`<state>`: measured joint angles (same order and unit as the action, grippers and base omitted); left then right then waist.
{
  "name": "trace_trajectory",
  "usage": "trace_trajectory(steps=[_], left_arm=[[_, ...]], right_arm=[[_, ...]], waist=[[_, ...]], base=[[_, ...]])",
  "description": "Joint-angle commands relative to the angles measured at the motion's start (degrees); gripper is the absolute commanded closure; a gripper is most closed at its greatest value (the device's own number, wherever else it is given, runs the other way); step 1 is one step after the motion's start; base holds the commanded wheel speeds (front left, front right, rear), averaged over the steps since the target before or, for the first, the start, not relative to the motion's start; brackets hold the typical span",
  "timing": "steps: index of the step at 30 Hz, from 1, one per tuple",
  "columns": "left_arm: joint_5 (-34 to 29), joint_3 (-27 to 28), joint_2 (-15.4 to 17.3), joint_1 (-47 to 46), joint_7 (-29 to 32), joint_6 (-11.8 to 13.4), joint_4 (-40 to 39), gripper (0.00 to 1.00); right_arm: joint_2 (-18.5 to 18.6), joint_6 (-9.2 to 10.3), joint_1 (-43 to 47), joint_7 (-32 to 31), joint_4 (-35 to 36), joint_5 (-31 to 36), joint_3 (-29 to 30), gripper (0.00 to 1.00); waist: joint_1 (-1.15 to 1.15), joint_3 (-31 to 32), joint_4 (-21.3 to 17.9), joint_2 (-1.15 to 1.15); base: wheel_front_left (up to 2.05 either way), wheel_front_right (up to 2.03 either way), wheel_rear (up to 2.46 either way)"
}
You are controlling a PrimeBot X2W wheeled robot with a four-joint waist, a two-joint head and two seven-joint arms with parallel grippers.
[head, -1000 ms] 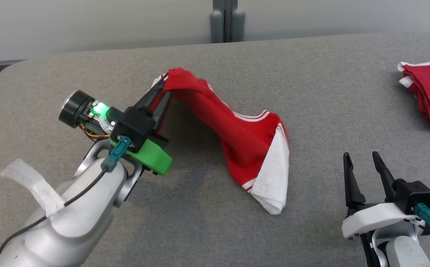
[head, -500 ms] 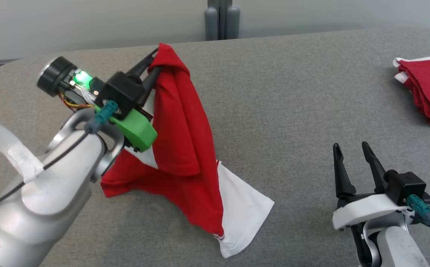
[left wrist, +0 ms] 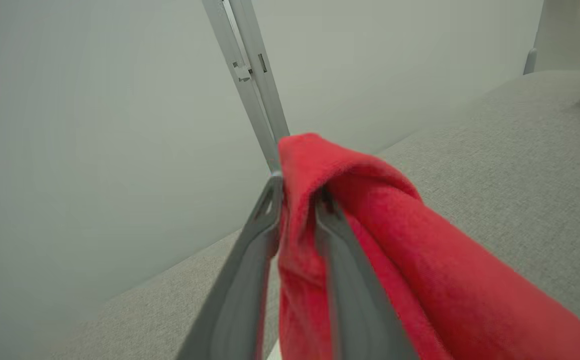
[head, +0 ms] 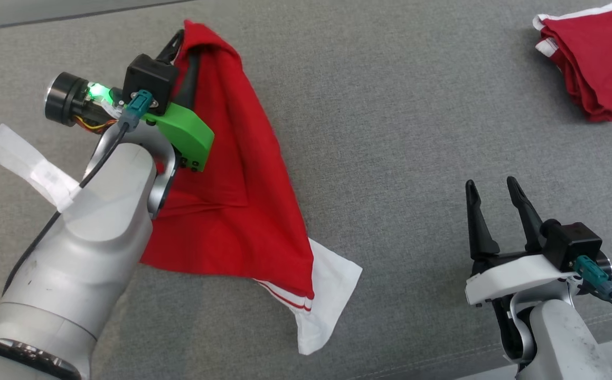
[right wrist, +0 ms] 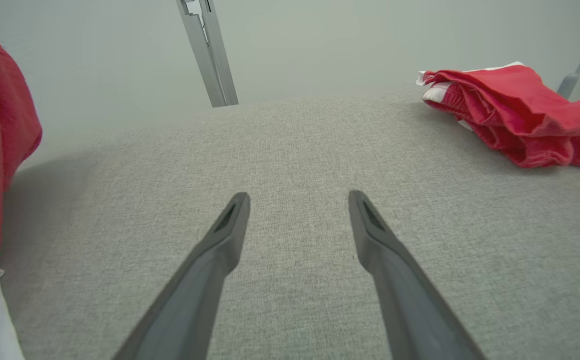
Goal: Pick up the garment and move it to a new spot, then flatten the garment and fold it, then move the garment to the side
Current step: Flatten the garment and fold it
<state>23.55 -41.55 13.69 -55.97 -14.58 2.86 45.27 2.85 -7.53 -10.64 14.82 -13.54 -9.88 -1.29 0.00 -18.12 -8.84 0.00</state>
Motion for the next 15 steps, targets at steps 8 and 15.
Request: trace_trajectory(steps=[8,15], left_arm=[[-2.13,3.45,-2.20,2.19,-0.60,1.41,-2.70,0.00],[-1.41,7.14,-3.43,11.98,-0.62,1.76,-10.03,0.00]], right_arm=[[0.11,0.09,-0.31,0.39,0.34,1.15,0.35,0.00],[0.12,0.09,2.18,0.18,0.66,2.32,0.59,0.00]], waist=[[0.00,0.14,1.88,0.00],[0.00,4.40,6.12,0.00]], base=[[0.00,0.00,0.00],[0.00,0.00,0.00]])
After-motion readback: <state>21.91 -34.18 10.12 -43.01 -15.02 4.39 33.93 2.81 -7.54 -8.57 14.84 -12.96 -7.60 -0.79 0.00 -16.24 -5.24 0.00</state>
